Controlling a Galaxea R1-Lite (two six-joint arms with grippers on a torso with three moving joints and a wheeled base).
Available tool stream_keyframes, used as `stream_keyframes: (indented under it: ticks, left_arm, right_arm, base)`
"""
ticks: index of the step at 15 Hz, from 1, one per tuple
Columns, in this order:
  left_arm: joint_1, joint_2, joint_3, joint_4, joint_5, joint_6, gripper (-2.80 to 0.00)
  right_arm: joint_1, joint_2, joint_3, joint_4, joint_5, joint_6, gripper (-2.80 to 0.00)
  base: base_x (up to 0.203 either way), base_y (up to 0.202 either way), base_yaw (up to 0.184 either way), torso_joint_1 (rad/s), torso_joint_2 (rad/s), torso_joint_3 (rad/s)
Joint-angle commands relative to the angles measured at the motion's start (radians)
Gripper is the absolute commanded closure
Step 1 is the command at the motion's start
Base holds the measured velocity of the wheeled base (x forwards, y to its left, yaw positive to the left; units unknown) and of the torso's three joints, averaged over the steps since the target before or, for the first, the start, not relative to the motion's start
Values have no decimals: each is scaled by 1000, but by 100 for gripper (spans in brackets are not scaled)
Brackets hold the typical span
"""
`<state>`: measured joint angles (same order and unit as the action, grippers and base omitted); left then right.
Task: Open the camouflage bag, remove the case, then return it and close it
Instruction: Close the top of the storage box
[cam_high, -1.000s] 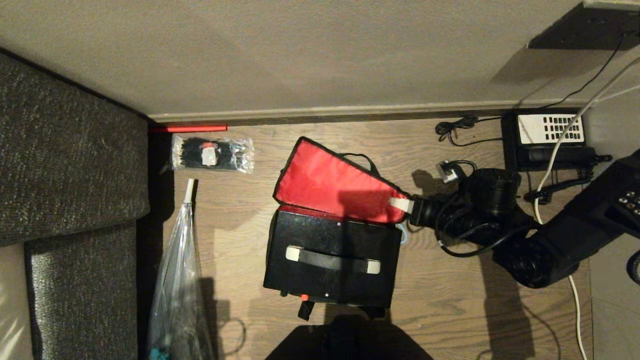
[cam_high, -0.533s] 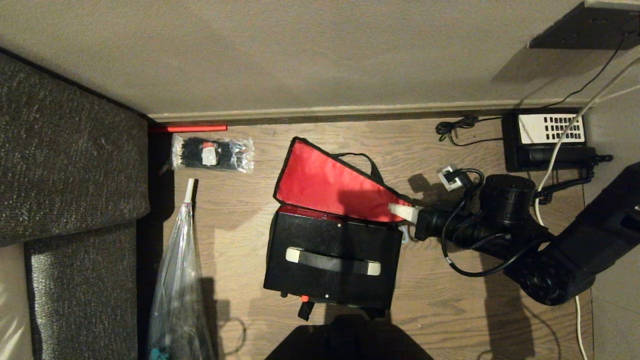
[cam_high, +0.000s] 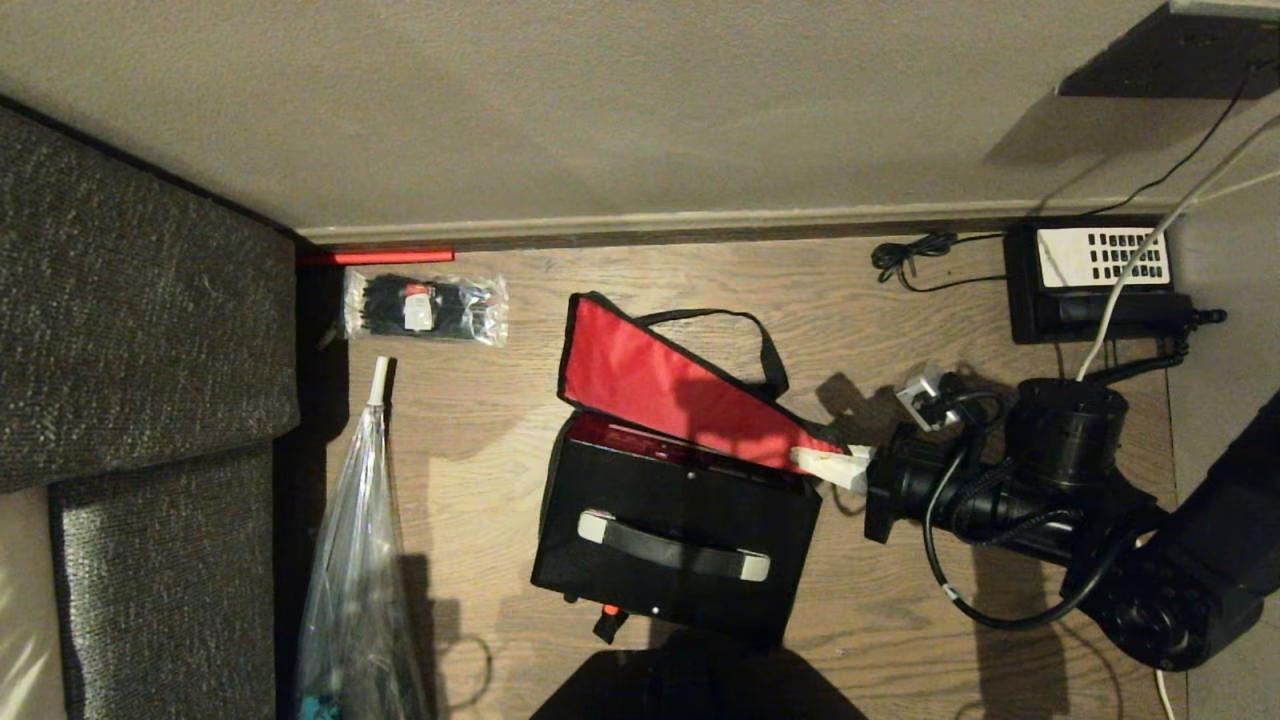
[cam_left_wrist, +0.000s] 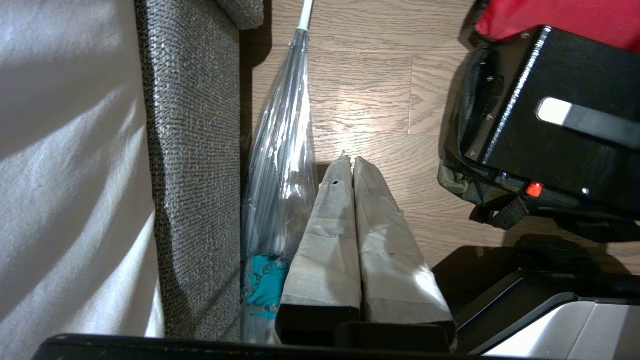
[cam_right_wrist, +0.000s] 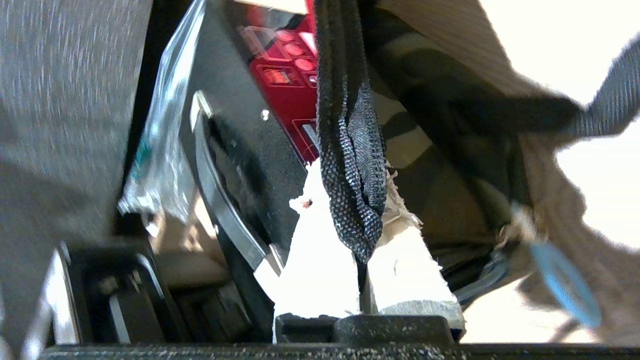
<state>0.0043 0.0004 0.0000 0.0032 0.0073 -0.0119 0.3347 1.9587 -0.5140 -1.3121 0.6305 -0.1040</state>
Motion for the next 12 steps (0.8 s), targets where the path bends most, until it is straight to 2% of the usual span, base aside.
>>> stream_keyframes:
  ticks: [1, 3, 5, 8, 12]
  left_arm:
    - [0, -2, 3, 0, 0, 0, 0]
    - [0, -2, 3, 0, 0, 0, 0]
    - [1, -2, 3, 0, 0, 0, 0]
    - [0, -2, 3, 0, 0, 0, 0]
    - [0, -2, 3, 0, 0, 0, 0]
  right_arm:
    - [2, -31, 51, -34, 27, -54, 0]
    - [1, -40, 75, -40, 54, -77, 0]
    - [1, -37, 91, -39, 57, -142, 0]
    - [1, -55, 111, -43, 58, -182, 0]
    - [1, -57, 141, -23, 49, -190, 0]
  base:
    - [0, 0, 0, 0, 0, 0]
    - [0, 0, 0, 0, 0, 0]
    - [0, 0, 0, 0, 0, 0]
    - [0, 0, 0, 0, 0, 0]
    - [0, 0, 0, 0, 0, 0]
